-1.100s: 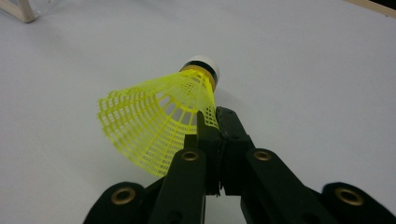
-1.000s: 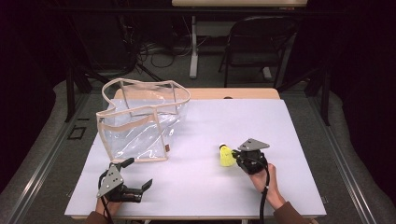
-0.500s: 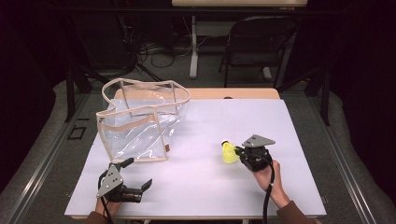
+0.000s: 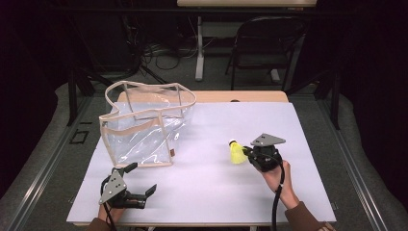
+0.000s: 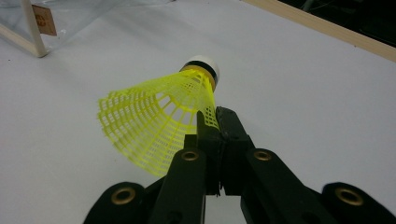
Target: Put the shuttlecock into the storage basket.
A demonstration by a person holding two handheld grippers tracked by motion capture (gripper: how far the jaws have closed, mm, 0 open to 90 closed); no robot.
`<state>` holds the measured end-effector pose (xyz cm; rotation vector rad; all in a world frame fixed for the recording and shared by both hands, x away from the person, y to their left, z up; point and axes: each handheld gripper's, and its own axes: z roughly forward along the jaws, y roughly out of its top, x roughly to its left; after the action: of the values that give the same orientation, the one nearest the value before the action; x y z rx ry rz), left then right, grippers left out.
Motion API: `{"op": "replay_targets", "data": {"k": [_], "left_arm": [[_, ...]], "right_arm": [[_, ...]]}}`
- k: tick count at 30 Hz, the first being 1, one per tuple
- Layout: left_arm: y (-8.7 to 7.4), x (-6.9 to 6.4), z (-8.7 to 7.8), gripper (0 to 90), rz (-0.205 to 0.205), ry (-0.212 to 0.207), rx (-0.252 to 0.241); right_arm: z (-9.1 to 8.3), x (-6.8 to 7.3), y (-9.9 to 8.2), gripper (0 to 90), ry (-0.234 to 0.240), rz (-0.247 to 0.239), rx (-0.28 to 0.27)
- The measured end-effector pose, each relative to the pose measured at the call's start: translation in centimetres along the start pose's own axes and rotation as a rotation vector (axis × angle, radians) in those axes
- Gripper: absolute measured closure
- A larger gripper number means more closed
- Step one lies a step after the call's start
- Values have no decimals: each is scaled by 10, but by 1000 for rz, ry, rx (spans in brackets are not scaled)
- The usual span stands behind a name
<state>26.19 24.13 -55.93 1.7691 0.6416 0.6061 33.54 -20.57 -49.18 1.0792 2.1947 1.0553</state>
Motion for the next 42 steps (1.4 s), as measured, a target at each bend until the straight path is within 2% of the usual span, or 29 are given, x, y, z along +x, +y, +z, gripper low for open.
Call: {"op": "replay_targets", "data": {"k": [15,42], "left_arm": [[0,1,0,0,0,5,4],[0,1,0,0,-2,6,7]], "right_arm": [[6,-4,20,897,-5,-17,-13],[17,-16,51,897,-11,-20,-27]]}}
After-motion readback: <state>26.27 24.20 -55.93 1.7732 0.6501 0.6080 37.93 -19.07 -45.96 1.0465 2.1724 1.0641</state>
